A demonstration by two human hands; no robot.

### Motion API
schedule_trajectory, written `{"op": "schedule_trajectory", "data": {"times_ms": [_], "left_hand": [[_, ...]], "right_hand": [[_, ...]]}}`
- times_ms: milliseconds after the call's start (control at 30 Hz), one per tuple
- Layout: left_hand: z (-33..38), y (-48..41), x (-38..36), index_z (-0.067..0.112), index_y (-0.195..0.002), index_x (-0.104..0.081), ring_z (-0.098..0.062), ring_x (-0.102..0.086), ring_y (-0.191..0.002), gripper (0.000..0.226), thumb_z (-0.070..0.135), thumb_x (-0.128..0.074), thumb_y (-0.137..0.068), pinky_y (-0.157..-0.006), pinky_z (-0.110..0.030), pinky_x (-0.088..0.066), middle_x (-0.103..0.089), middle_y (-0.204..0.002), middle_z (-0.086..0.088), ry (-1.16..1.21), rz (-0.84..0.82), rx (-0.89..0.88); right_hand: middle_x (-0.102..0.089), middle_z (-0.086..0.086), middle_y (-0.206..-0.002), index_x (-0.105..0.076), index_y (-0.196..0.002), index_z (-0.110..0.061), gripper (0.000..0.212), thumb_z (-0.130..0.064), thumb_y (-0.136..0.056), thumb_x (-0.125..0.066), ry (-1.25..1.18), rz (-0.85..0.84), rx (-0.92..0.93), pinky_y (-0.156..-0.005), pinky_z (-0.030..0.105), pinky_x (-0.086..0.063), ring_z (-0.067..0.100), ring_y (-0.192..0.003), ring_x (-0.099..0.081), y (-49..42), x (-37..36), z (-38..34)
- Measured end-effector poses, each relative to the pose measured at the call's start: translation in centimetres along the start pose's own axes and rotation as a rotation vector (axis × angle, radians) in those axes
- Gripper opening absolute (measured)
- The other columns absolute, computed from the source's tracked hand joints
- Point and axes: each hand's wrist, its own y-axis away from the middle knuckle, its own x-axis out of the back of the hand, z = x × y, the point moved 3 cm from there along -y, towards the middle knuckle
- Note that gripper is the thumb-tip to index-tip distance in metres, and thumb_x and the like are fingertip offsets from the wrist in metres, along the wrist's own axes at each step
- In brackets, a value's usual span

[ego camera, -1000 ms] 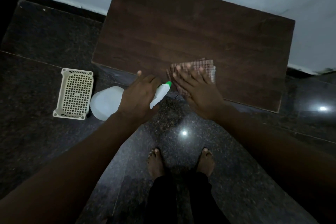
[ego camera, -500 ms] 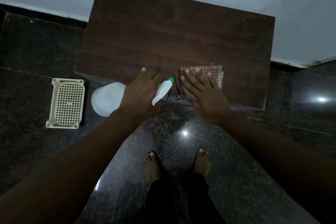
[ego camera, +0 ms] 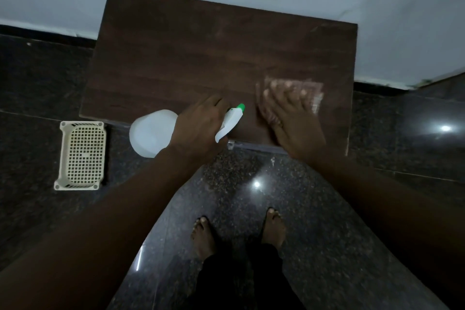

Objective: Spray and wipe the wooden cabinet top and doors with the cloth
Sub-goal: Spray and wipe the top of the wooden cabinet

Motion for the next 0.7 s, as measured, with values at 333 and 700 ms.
{"op": "schedule_trajectory", "data": {"times_ms": [333,700], "left_hand": [[1.2,-3.8,0.6,0.006,-0.103,-0.061,-0.033,-0.059,-0.085,0.043,0.017,-0.077,-0.065,-0.063,-0.035,-0.044,-0.064,-0.097,-0.013,-0.077,-0.028,-0.022],[2.1,-7.4,0.2,0.008,-0.101,-0.059,-0.031,-0.056,-0.086,0.037,0.028,-0.069,-0.072,-0.065,-0.042,-0.047,-0.061,-0.096,-0.009,-0.061,0.003,-0.016]], "right_hand": [[-0.014,-0.003,-0.169,-0.022,-0.16,-0.027,0.055,-0.039,-0.107,-0.024,-0.039,0.019,0.044,-0.124,0.048,-0.005,0.025,-0.156,-0.009,-4.2,1.9,3.0],[-0.011,-0.002,-0.169,-0.019,-0.161,-0.026,0.061,-0.04,-0.102,-0.029,0.126,-0.088,0.269,-0.126,0.051,-0.01,0.025,-0.157,-0.008,-0.9,0.7,3.7]]}}
